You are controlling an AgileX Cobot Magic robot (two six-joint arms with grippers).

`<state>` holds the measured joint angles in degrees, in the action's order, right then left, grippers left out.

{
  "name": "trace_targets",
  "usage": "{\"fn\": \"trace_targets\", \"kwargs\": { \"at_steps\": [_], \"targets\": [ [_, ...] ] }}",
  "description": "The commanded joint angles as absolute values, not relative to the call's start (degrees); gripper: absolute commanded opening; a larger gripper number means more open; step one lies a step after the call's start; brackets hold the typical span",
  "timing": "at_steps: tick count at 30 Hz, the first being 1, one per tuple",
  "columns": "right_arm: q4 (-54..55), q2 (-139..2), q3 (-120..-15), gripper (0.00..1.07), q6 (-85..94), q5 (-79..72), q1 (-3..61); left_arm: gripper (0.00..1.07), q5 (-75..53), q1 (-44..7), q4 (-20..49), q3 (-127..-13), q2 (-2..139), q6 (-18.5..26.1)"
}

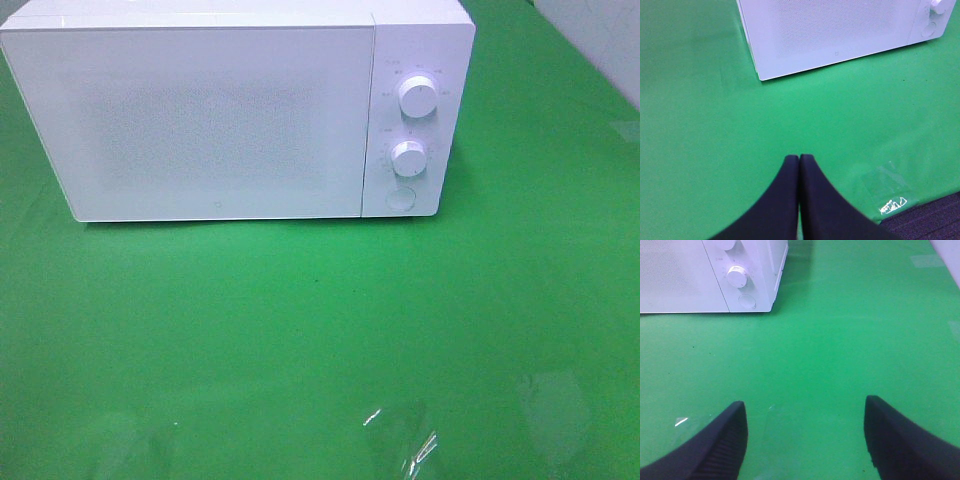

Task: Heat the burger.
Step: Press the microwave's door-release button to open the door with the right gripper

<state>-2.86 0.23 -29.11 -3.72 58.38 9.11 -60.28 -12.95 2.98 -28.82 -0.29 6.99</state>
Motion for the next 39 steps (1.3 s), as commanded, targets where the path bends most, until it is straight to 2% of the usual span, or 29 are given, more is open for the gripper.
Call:
{"fn": "trace_targets", "kwargs": {
  "at_steps": [1, 35, 39],
  "targets": [
    [-2.81, 1.78, -28.93, 0.63, -2.98, 57.87, 8.82, 0.00, -59.59, -12.83, 2.75, -28.59, -1.60, 7.05],
    [-2.81, 1.55, -29.05, 0.63, -2.98, 56.95, 8.82, 0.00, -59.59, -12.83, 2.75, -28.59, -1.60, 7.05],
    [-2.81, -2.75, -29.74, 0.63, -2.98, 55.86, 8.82, 0.00, -59.59, -12.83, 2.75, -28.59, -1.60, 7.05]
  ]
}}
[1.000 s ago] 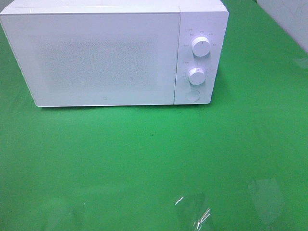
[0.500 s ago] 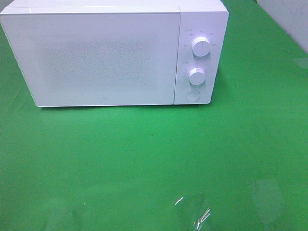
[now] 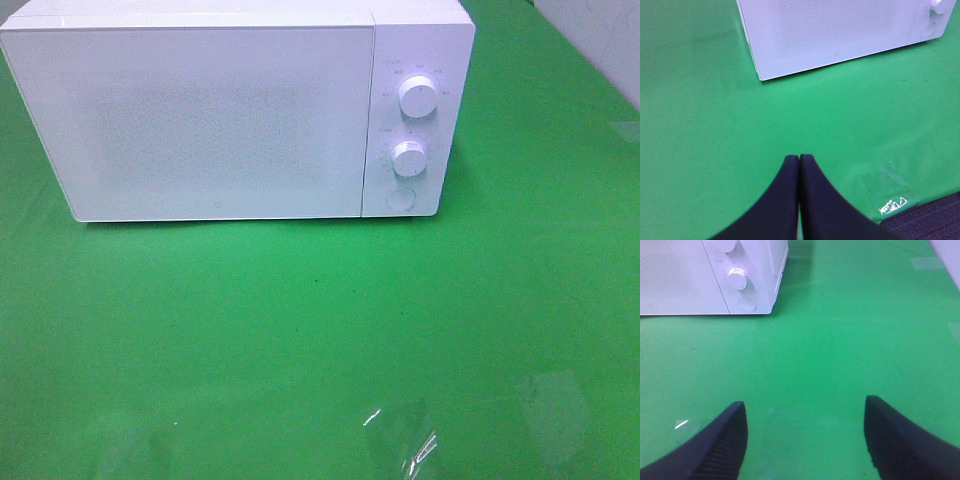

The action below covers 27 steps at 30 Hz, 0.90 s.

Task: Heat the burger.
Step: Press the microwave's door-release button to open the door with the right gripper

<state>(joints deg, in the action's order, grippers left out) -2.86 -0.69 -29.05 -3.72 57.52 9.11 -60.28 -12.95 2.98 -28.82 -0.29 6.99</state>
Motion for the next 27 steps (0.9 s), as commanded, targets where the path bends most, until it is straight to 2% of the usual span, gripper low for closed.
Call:
{"fn": "trace_targets", "kwargs": {
  "at_steps": [1, 7, 14, 24, 26, 27],
  "targets": [
    [-2.81, -2.75, -29.74, 0.63, -2.98, 55.86, 8.82, 0.00, -59.59, -12.83, 2.75, -28.59, -1.60, 7.05],
    [-2.81, -8.71, -29.79, 0.63, -2.98, 55.69, 8.82, 0.00, -59.59, -12.83, 2.75, -28.59, -1.60, 7.05],
    [-2.86, -16.33, -30.02, 0.56, -2.92, 54.89, 8.82, 0.00, -59.59, -12.83, 2.75, -28.59, -1.60, 7.05],
    [-2.52, -24.87, -30.31, 0.42, -2.92, 38.33, 8.82, 0.00, -59.59, -12.83, 2.75, -28.59, -1.60, 7.05],
    [-2.52, -28.88, -30.31, 0.32, -2.92, 32.03, 8.82, 0.00, -59.59, -12.83, 2.75, -28.59, -1.60, 7.05],
    [-2.52, -28.88, -30.31, 0.32, -2.92, 32.03, 8.82, 0.00, -59.59, -12.83, 2.75, -28.59, -1.60, 7.05]
  ]
}}
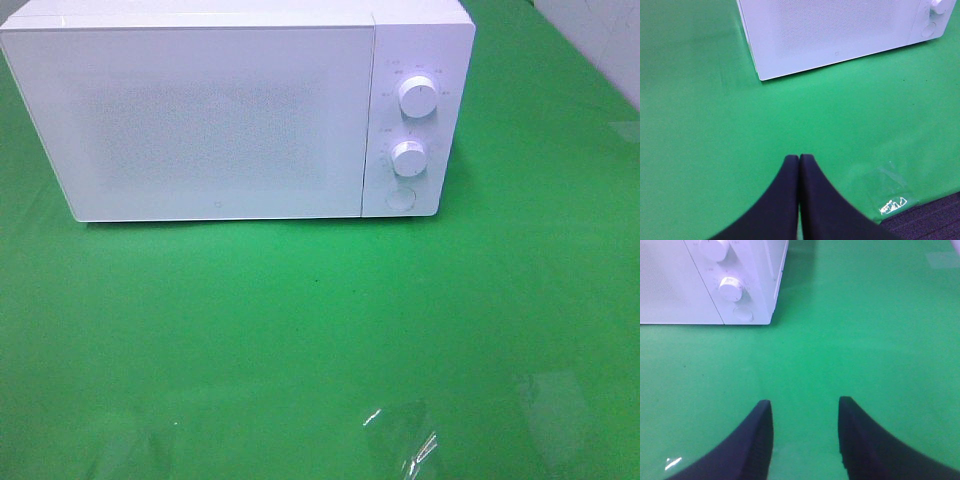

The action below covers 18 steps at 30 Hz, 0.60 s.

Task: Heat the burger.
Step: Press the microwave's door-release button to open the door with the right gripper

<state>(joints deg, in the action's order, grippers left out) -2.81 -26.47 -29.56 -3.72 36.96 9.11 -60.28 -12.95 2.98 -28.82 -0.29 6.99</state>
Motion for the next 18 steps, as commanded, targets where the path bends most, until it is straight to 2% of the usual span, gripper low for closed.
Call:
{"fn": "trace_targets", "kwargs": {
  "at_steps": [1, 2, 3, 4, 5, 6, 7, 8, 10, 18],
  "targets": [
    [-2.52, -31.23, -30.31, 0.25, -2.92, 28.76, 8.82, 0.00, -59.59, -12.83, 2.75, -28.59, -1.60, 7.05],
    [-2.52, -31.23, -30.31, 0.25, -2.92, 28.76, 8.82, 0.00, -59.59, -12.83, 2.75, -28.59, -1.60, 7.05],
    [-2.52, -33.69, -30.31, 0.18, -2.92, 25.78, 8.82, 0.00, -59.59, -12.83, 2.75, -28.59, -1.60, 7.05],
    [-2.52, -33.69, -30.31, 0.18, -2.92, 25.78, 8.82, 0.00, -59.59, -12.83, 2.75, -28.59, -1.60, 7.05],
    [-2.52, -36.04, -30.31, 0.13, -2.92, 23.43, 8.82, 0.00, -59.59, -12.83, 2.75, -28.59, -1.60, 7.05],
    [-2.52, -36.04, -30.31, 0.13, -2.92, 23.43, 8.82, 0.00, -59.59, -12.83, 2.75, -28.59, -1.60, 7.05],
    [-2.52, -38.45, -30.31, 0.07, -2.92, 21.26, 8.82, 0.00, -59.59, -12.83, 2.75, -28.59, -1.60, 7.05],
    [-2.52, -38.45, -30.31, 0.07, -2.92, 21.26, 8.82, 0.00, -59.59, -12.83, 2.75, -28.59, -1.60, 7.05],
    [-2.52, -42.69, -30.31, 0.00, -2.92, 17.76, 8.82, 0.00, -59.59, -12.83, 2.75, -28.59, -1.60, 7.05],
    [-2.52, -53.29, -30.31, 0.00, -2.92, 8.48, 8.82, 0.00, -59.59, -12.83, 2.75, -28.59, -1.60, 7.05]
  ]
}}
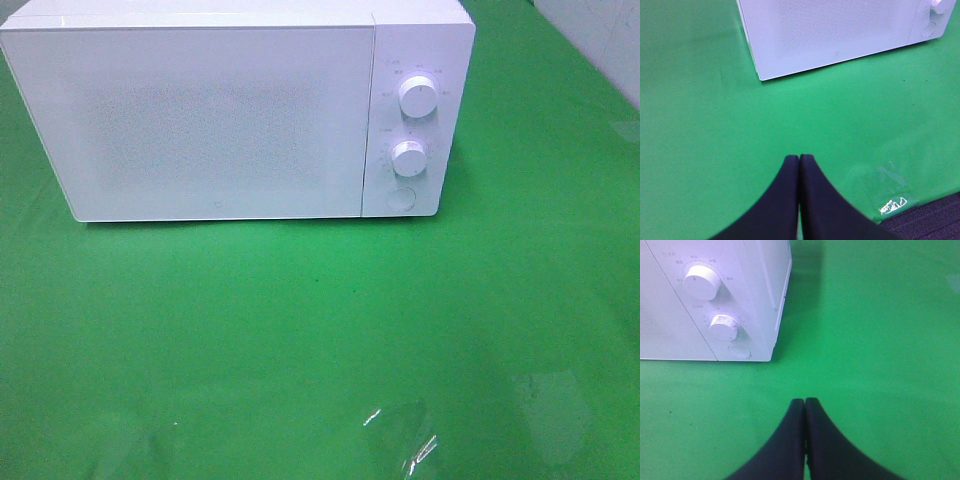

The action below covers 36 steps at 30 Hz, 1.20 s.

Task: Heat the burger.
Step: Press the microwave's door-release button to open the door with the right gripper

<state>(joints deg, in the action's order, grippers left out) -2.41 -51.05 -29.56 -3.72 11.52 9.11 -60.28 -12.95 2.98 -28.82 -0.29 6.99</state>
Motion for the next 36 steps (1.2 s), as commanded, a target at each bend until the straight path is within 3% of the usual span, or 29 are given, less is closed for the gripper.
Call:
{"fn": "trace_targets", "kwargs": {
  "at_steps": [1, 16, 28, 36],
  "targets": [
    [-2.52, -56.44, -30.31, 0.00, -2.92, 5.79, 8.82, 0.00, -59.59, -12.83, 2.75, -28.59, -1.60, 7.05],
    [-2.52, -80.21, -30.42, 0.00, -3.44, -12.55, 8.88, 0.00, -59.59, -12.83, 2.75, -28.59, -1.60, 7.05],
    [-2.98, -90.64, -30.42, 0.00, -9.57, -23.20, 10.14, 0.00, -59.59, -12.83, 2.75, -28.59, -1.60, 7.05],
    [-2.98, -98.26, -35.92, 0.00, -10.89, -24.58, 20.28, 0.00, -59.59, -12.83, 2.75, -28.59, -1.60, 7.05]
  ]
}}
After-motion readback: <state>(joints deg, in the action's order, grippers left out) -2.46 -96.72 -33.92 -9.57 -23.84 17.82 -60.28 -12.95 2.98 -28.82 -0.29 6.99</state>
